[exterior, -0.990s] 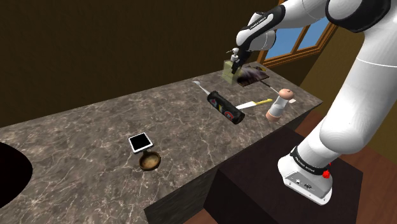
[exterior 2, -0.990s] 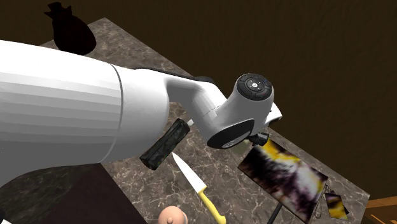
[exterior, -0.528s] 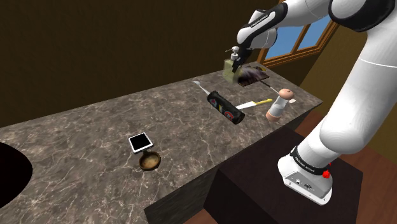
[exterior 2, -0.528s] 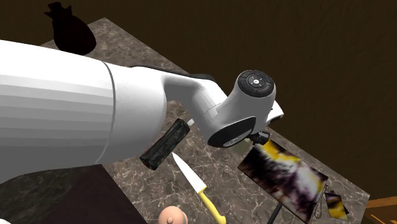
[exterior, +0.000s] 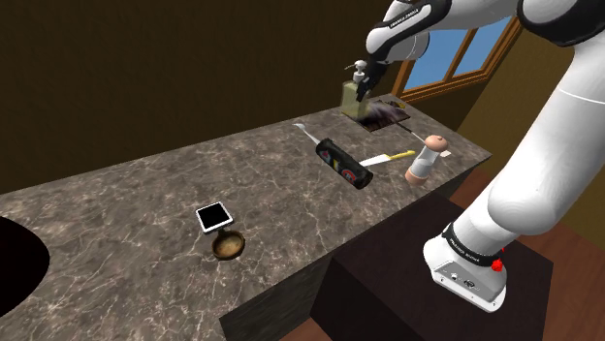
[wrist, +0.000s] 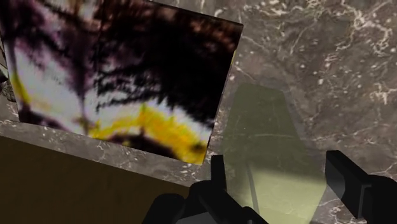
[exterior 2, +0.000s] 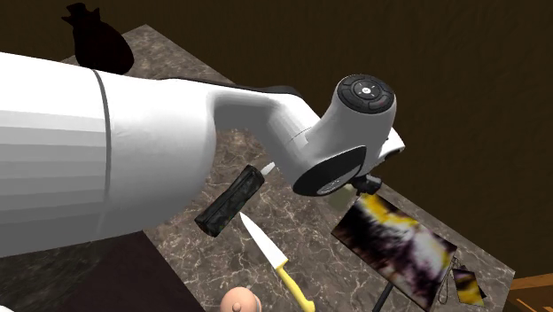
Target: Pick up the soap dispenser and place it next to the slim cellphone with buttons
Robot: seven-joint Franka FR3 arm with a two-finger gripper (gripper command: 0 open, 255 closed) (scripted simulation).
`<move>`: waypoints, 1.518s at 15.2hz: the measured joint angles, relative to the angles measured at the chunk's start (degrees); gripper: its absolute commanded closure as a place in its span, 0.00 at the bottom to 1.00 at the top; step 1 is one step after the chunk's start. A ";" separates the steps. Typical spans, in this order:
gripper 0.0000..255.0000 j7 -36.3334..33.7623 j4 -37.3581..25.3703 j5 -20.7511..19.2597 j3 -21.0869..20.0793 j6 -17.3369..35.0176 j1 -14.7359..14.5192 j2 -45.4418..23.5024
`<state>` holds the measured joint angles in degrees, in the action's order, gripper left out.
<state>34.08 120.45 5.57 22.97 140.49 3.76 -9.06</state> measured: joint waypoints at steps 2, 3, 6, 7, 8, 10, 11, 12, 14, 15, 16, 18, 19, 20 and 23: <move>1.00 -0.40 -1.02 -0.53 0.12 -1.63 -0.11 0.68; 1.00 -0.78 -1.12 -0.94 0.17 -2.25 -0.26 1.26; 1.00 -1.49 -2.05 -1.89 0.30 -4.43 -0.47 2.65; 1.00 -1.60 -2.42 -2.12 0.36 -5.16 -0.48 3.03; 1.00 -1.80 -2.83 -2.32 0.36 -5.83 -0.55 3.32; 1.00 -1.89 -3.63 -2.68 0.47 -7.20 -0.52 3.94; 1.00 -2.05 -4.00 -2.94 0.51 -7.97 -0.55 4.38; 1.00 -2.29 -4.37 -3.18 0.49 -8.66 -0.62 4.74; 1.00 -2.37 -5.27 -3.48 0.57 -10.09 -0.60 5.31; 1.00 -2.54 -5.90 -3.65 0.55 -10.94 -0.65 5.55; 1.00 -2.67 -6.52 -3.73 0.52 -11.63 -0.70 5.64; 1.00 -2.81 -7.42 -4.01 0.55 -13.02 -0.71 6.17; 1.00 -2.95 -8.04 -4.18 0.54 -13.90 -0.75 6.45; 1.00 -3.05 -8.86 -4.25 0.52 -14.79 -0.78 6.54; 1.00 -3.25 -10.38 -4.59 0.51 -16.88 -0.82 7.15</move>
<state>30.82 110.06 0.98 23.48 123.61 2.94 -1.91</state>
